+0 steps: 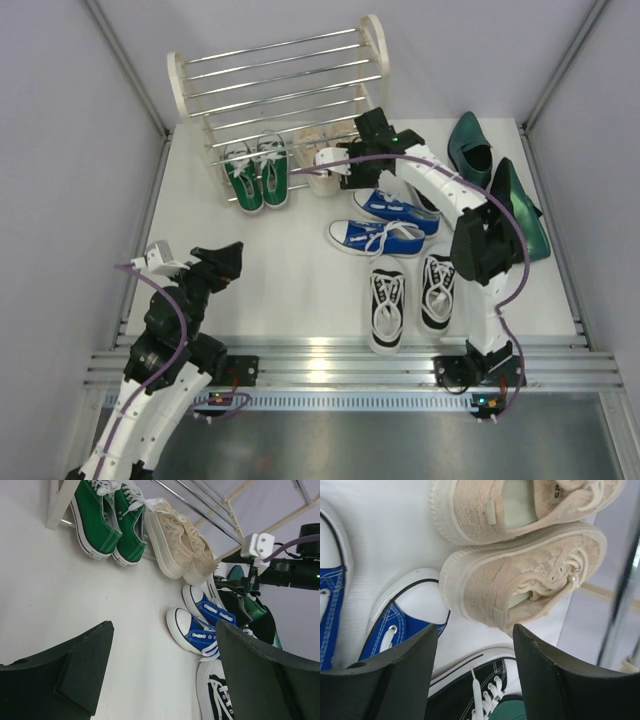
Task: Place and organize the shoes onto the shoe shelf
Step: Place the shoe at the shoe shelf, then adjust the shoe at the center of the board.
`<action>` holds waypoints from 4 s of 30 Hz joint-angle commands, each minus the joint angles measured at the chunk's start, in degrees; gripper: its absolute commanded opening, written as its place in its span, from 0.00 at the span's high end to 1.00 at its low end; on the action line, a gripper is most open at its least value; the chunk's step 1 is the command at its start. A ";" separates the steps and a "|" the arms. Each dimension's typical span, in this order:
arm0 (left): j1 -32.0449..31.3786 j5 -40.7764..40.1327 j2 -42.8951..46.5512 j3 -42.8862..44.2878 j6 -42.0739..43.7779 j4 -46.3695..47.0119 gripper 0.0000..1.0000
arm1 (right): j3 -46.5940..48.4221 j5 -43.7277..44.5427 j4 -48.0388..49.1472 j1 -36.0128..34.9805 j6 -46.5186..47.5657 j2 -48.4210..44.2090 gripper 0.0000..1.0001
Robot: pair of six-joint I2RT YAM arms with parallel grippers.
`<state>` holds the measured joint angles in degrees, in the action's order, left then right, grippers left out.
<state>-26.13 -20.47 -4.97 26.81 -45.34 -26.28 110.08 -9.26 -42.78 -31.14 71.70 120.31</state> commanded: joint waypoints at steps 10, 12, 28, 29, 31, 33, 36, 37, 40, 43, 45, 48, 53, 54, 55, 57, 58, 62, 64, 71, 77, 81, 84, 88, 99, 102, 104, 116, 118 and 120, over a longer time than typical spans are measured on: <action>0.11 -0.10 1.37 1.32 -1.67 0.09 0.12 | -7.21 -11.46 -20.41 4.76 -38.20 -12.81 0.42; 0.11 0.08 1.37 0.97 -2.20 0.09 0.12 | -12.41 -11.84 -18.49 8.54 -43.48 -16.49 0.43; 0.11 1.84 2.07 1.05 -3.52 -0.08 0.12 | -27.55 -9.03 -2.40 15.75 -50.78 -18.71 0.44; 0.11 1.84 2.25 0.97 -3.70 0.00 0.12 | -27.38 -9.11 -1.69 15.75 -51.04 -17.93 0.44; 0.11 1.84 2.68 0.70 -3.88 0.00 0.11 | -27.20 -9.73 -1.16 15.84 -51.31 -17.31 0.44; 0.11 1.84 2.86 0.62 -3.96 0.09 0.11 | -27.11 -10.51 -0.46 15.84 -51.66 -15.99 0.46; 0.11 1.66 2.86 0.26 -4.23 0.00 0.11 | -27.02 -10.43 -0.72 15.76 -51.84 -13.88 0.56; 0.20 1.75 2.95 0.35 -4.23 0.00 0.11 | -27.29 -10.17 -0.63 15.84 -51.66 -13.61 0.58; 0.11 1.75 3.12 0.26 -3.88 0.00 0.11 | -28.43 -9.03 -0.72 15.84 -50.53 -13.79 0.74; 0.11 1.66 3.30 0.09 -3.79 0.00 0.11 | -28.96 -8.50 -3.00 15.93 -47.90 -14.84 1.00; 0.20 1.66 3.39 0.09 -3.79 0.00 0.11 | -28.70 -8.67 -4.58 16.45 -46.31 -16.94 1.00; 0.12 1.57 3.48 -0.26 -3.88 0.09 0.11 | -27.21 -8.85 -8.88 17.25 -42.62 -19.58 1.00; 0.11 1.13 3.48 -0.62 -4.14 0.18 0.11 | -25.27 -9.11 -16.88 18.30 -36.73 -21.34 1.00; 0.11 1.13 3.48 -0.62 -4.05 0.18 0.11 | -25.62 -9.11 -16.98 18.30 -36.55 -21.69 1.00; 0.11 1.13 3.48 -0.53 -3.97 0.18 0.11 | -25.88 -9.11 -17.24 18.39 -36.37 -22.05 1.00; 0.11 1.05 3.48 -0.53 -3.88 0.09 0.11 | -26.58 -9.11 -17.59 18.30 -36.19 -22.66 1.00; 0.11 1.05 3.48 -0.44 -3.79 0.18 0.11 | -26.59 -9.11 -17.94 18.39 -36.02 -22.84 1.00; 0.20 1.22 3.48 0.00 -3.26 0.09 0.11 | -28.07 -8.06 -18.48 18.57 -35.23 -24.94 1.00; 0.11 1.31 3.48 -0.09 -3.35 0.09 0.11 | -28.69 -7.36 -17.86 18.83 -34.88 -25.91 1.00; 0.11 1.40 3.39 -0.27 -3.44 0.27 0.11 | -32.20 -7.35 -16.63 20.06 -34.88 -27.76 1.00; 0.20 1.57 3.39 -0.79 -3.97 0.44 0.11 | -31.17 -17.53 -22.85 20.94 -28.65 -26.89 0.80; 0.11 1.57 3.30 -0.53 -3.97 0.44 0.11 | -32.03 -17.73 -20.42 20.41 -30.11 -27.93 0.47; 0.12 1.48 3.30 -0.35 -3.70 0.36 0.11 | -31.25 -16.41 -15.95 20.76 -33.98 -29.34 0.40; 0.11 1.40 3.30 -0.62 -4.05 0.62 0.11 | -28.00 -17.81 -11.21 20.85 -38.55 -28.73 0.40; 0.20 2.01 3.39 -0.44 -3.88 0.97 0.11 | -27.11 -13.69 4.63 17.87 -51.48 -18.01 0.51; 0.11 1.92 3.30 -1.14 -4.58 1.06 0.11 | -27.20 -10.09 7.00 16.99 -52.54 -15.38 0.54; 0.12 1.75 3.30 -1.23 -5.02 1.06 0.11 | -27.55 -9.29 7.63 16.90 -52.72 -14.93 0.60; 0.11 1.75 3.30 -1.41 -4.31 1.06 0.11 | -32.47 -10.08 2.01 20.76 -44.72 -23.01 1.00; 0.11 1.57 3.30 -1.67 -4.58 1.15 0.11 | -33.26 -9.99 1.30 22.60 -44.11 -25.12 1.00; 0.11 1.75 3.13 -2.19 -4.58 1.93 0.11 | -34.05 -10.17 0.69 23.92 -43.84 -26.26 1.00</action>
<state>-26.13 -18.94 -2.11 25.54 -49.82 -27.03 76.64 -21.54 -38.76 -11.18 25.54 99.46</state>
